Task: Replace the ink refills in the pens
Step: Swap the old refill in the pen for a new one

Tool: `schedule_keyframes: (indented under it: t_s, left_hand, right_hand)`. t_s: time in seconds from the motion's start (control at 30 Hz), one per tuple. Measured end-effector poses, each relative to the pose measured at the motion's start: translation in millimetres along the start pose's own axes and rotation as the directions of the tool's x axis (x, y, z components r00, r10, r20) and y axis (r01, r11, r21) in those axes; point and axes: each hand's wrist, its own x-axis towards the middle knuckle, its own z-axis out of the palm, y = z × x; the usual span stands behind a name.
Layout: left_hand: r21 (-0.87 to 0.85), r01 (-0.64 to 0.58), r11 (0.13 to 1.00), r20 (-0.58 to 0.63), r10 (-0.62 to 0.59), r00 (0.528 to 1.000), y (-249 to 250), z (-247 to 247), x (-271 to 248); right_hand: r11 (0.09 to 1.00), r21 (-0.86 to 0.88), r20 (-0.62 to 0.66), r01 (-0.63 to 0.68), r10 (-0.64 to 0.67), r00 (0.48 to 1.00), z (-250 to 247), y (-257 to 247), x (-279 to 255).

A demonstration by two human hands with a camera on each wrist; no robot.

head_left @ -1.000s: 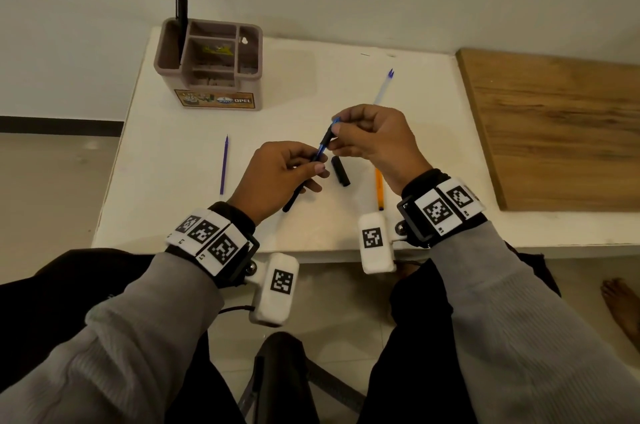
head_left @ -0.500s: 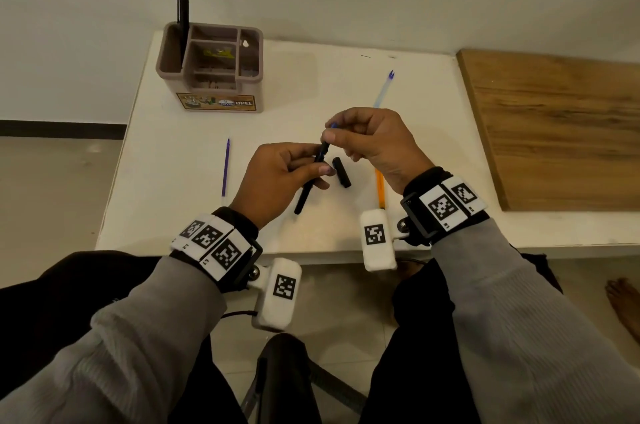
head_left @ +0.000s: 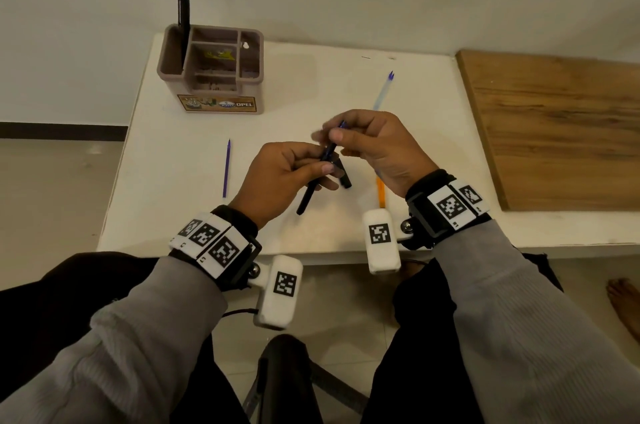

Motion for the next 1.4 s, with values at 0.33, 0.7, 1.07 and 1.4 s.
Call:
schedule_keyframes:
  t_s: [0.33, 0.7, 1.07, 1.4]
  left_hand:
    - [-0.008, 0.021, 1.0, -0.004, -0.021, 1.0, 2.3, 0.0, -1.5]
    - [-0.079, 0.043, 0.996, -0.043, -0.047, 0.998, 1.5, 3.3, -3.1]
    - [-0.193, 0.079, 0.978, -0.047, -0.09, 0.995, -1.5, 2.2, -1.9]
    - [-0.33, 0.117, 0.937, -0.006, -0.126, 0.992, -1.0, 7.1, -4.3]
  right_hand:
    - [1.0, -0.004, -0.023, -0.004, 0.004, 1.0, 3.0, 0.3, -1.5]
    - [0.996, 0.065, -0.155, -0.058, 0.067, 0.986, 16.9, 5.1, -1.6]
    - [0.961, 0.261, -0.076, -0.089, 0.113, 0.991, 17.3, 3.8, -2.5]
    - [0.968, 0.238, -0.017, -0.083, 0.09, 0.996, 14.0, 2.6, -2.7]
